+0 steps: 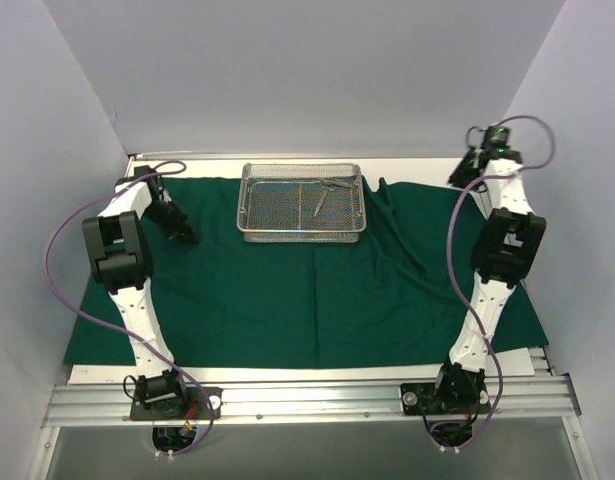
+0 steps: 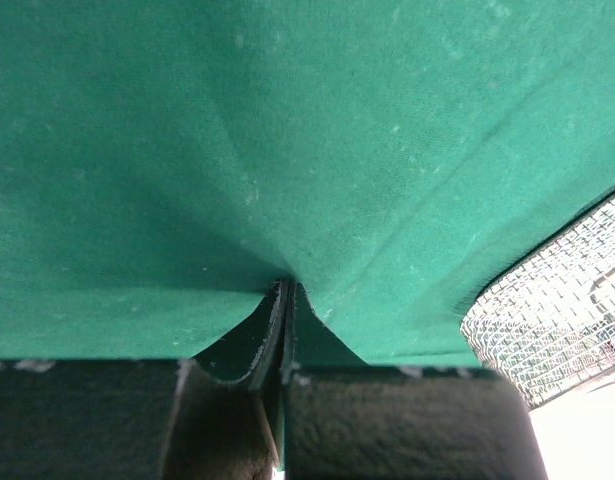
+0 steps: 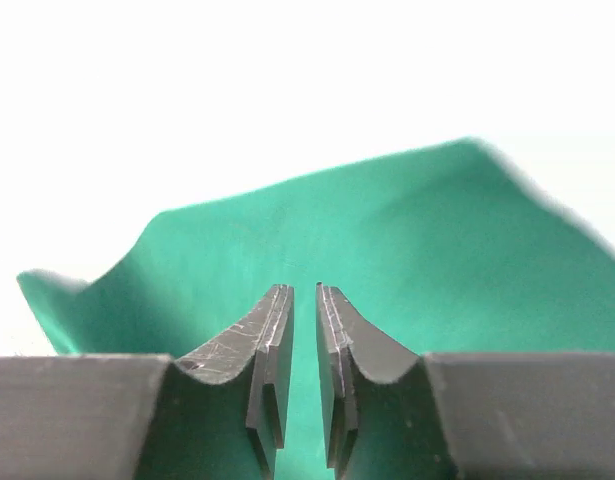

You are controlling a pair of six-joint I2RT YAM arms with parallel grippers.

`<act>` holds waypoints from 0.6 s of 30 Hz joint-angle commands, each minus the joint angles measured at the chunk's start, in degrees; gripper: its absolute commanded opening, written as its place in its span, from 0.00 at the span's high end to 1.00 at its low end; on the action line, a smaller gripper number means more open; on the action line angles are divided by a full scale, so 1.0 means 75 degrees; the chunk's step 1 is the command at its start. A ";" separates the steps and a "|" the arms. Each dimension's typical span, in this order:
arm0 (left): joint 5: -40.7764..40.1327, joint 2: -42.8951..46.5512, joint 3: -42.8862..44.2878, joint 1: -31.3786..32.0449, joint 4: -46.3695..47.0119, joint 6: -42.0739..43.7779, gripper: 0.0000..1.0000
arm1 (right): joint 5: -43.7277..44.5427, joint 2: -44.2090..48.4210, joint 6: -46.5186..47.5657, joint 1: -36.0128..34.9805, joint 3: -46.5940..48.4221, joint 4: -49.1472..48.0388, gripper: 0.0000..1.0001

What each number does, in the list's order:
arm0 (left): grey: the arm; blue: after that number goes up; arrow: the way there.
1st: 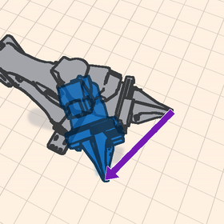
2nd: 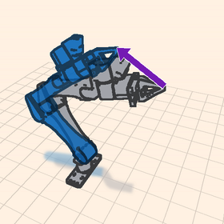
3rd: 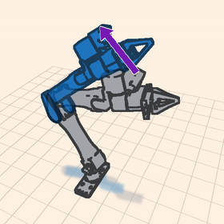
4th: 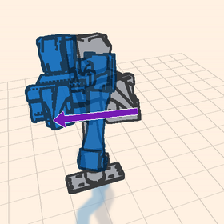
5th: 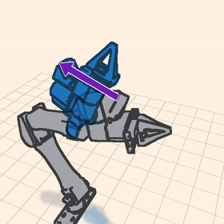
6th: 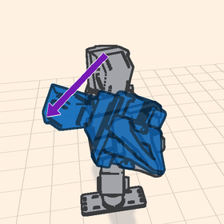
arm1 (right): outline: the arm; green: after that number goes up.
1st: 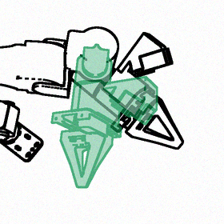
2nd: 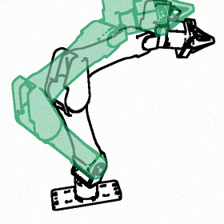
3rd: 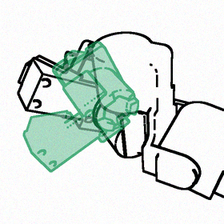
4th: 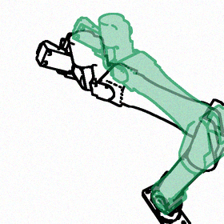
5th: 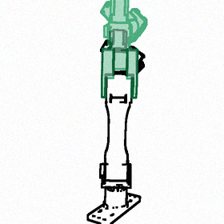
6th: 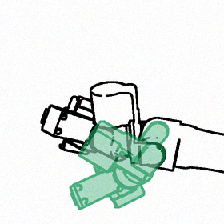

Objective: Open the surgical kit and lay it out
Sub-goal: Smooth out the surgical kit at the center of the board.

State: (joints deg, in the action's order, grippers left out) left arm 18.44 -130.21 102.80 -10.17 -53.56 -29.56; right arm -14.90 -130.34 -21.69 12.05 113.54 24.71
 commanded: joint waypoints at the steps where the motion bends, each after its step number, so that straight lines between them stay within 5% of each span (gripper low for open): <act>1: 0.0026 -0.0041 0.0367 0.0021 -0.0312 0.0110 0.98 | 0.0392 -0.0292 -0.0085 0.0233 0.1198 -0.0036 0.82; 7: 0.0026 -0.0064 0.0390 0.0091 -0.0370 0.0074 0.98 | -0.0355 -0.1613 0.0115 0.0595 0.2648 0.0056 0.44; 15: -0.0009 -0.0205 0.0625 0.0208 -0.0570 0.0086 0.98 | -0.0088 -0.2039 0.0841 0.0970 0.2851 0.0245 0.20; 18: 0.0038 -0.0298 0.0671 0.0267 -0.0569 0.0074 0.98 | -0.0205 -0.2331 0.1379 0.1111 0.3095 0.0583 0.19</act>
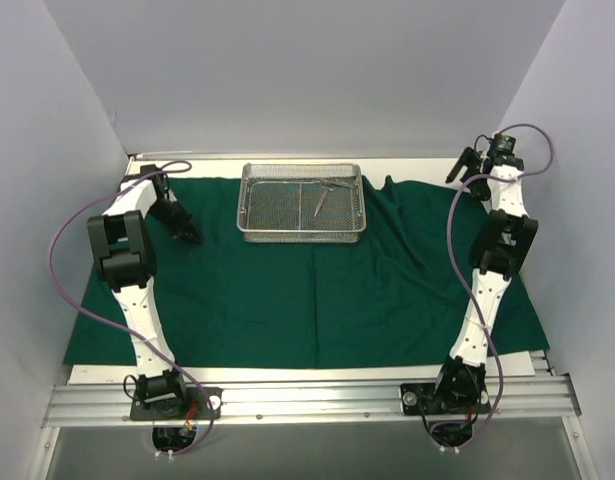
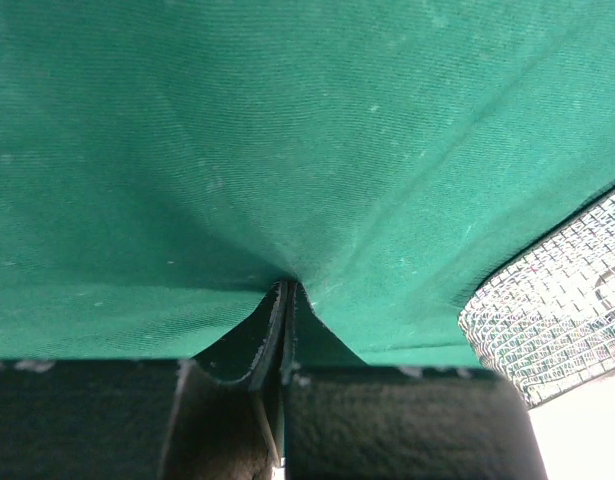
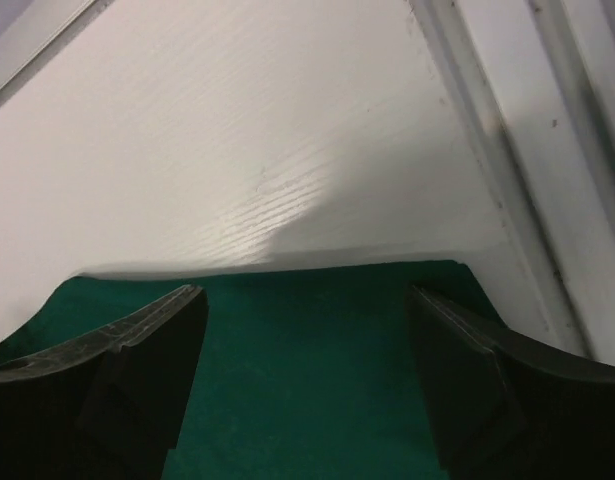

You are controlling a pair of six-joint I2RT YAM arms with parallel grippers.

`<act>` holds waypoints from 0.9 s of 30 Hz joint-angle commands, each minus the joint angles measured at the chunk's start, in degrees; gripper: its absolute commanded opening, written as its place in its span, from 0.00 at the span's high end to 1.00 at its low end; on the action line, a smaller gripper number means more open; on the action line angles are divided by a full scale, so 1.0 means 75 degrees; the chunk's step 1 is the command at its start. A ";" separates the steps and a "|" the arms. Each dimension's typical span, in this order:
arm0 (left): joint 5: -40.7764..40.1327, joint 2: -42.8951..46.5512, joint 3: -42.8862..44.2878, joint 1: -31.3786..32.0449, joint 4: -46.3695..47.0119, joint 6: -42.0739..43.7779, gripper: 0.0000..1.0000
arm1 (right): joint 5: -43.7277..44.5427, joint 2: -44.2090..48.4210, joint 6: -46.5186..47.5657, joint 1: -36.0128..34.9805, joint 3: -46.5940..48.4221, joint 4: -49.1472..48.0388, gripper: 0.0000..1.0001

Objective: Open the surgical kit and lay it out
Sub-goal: Smooth out the surgical kit at the center of the board.

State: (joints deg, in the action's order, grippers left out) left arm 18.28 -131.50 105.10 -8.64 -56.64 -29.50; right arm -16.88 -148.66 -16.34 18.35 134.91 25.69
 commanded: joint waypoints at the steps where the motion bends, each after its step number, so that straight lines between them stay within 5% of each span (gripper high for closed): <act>1: 0.0058 -0.0150 0.0400 0.0074 -0.0170 0.0054 0.98 | 0.0106 0.0099 0.0852 0.0307 0.0223 0.0453 0.18; 11: 0.0152 -0.0326 0.0588 0.0227 -0.0264 0.0054 0.98 | 0.0119 -0.0323 0.0960 0.0296 0.0386 0.0418 0.18; 20: 0.0175 -0.0291 0.0600 0.0227 -0.0287 0.0089 0.98 | 0.2807 -0.0569 0.1147 -0.0746 -0.0011 0.1039 0.45; 27: 0.0269 -0.0255 0.0600 0.0227 -0.0264 0.0136 0.98 | 0.3949 -0.0768 0.0842 -0.1040 -0.0246 0.1706 0.78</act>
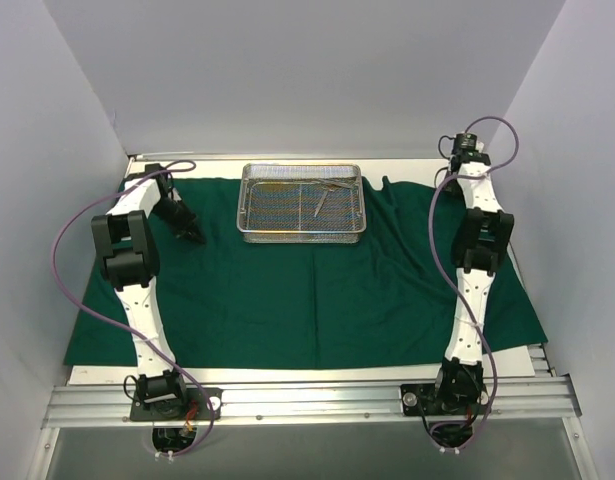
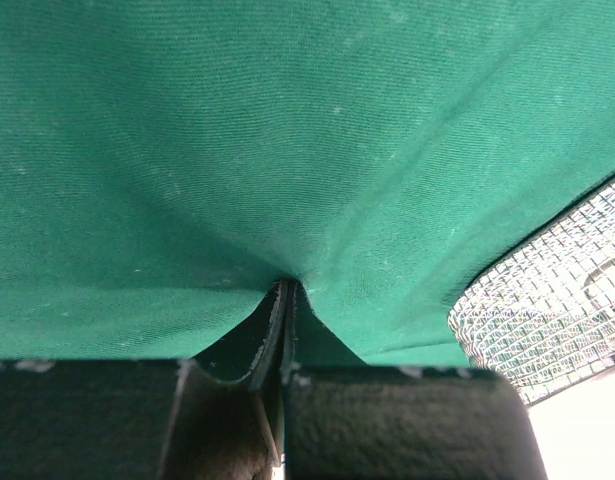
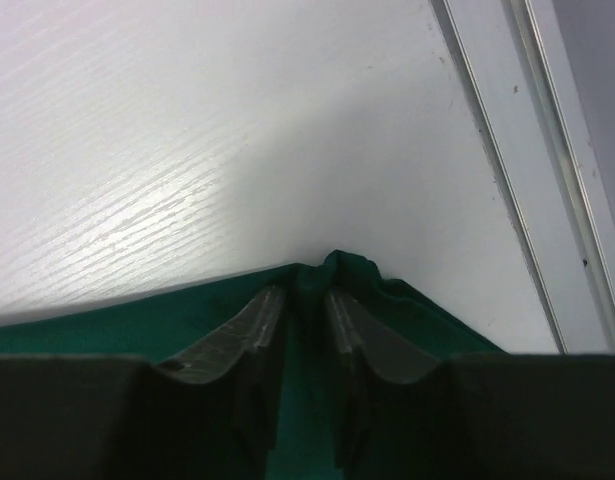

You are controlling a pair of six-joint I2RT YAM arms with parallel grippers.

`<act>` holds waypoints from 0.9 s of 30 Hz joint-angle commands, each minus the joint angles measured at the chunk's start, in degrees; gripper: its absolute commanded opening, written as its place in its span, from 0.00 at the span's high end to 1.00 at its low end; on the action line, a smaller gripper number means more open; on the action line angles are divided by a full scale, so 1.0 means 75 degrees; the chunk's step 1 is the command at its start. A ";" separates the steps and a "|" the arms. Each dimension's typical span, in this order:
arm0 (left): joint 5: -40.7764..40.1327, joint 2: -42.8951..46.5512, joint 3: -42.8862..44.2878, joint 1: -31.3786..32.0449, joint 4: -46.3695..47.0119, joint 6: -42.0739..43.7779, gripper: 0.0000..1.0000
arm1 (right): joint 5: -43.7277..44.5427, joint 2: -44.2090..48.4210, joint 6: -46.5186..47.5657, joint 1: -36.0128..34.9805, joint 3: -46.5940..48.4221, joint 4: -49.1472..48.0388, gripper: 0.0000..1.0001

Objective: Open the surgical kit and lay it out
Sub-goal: Smooth out the surgical kit at the center of the board.

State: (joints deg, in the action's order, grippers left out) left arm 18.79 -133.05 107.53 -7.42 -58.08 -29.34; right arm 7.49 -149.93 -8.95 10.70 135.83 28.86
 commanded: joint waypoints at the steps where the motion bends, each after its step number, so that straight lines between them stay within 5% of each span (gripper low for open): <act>1: 0.0214 -0.0025 0.0230 0.0064 -0.0037 0.0116 0.98 | 0.0701 -0.0518 -0.0143 0.0003 -0.0542 0.1285 0.81; 4: 0.0296 -0.0002 0.0183 0.0064 0.0010 0.0104 0.98 | 0.0724 -0.0191 -0.0201 0.0015 -0.0696 0.1249 1.00; 11: 0.0483 0.0022 0.0404 0.0052 0.0057 0.0057 0.98 | 0.0700 0.2022 -0.0962 -0.0301 -0.1444 0.1448 1.00; 20: 0.0706 -0.0072 0.0347 0.0028 0.0256 -0.0049 0.98 | -0.0223 0.6604 -0.2368 -0.1999 -0.7407 0.1285 1.00; 24: 0.0671 -0.0107 0.0206 0.0005 0.0268 -0.0025 0.98 | -0.1506 0.7556 -0.2358 -0.2645 -0.8569 0.1062 0.67; 26: 0.0648 -0.0142 0.0334 -0.0030 0.0163 -0.0013 0.98 | -0.1503 0.7615 -0.2369 -0.2575 -0.8817 0.1295 0.57; 27: 0.0624 -0.0189 0.0416 -0.0030 0.0116 -0.0013 0.98 | -0.1386 0.7650 -0.2334 -0.2482 -0.8818 0.1377 0.44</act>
State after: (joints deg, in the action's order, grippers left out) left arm 22.79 -133.49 108.88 -7.25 -57.30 -29.56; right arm -0.67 -92.25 -25.28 -11.27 71.96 36.03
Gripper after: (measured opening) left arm 0.029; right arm 0.475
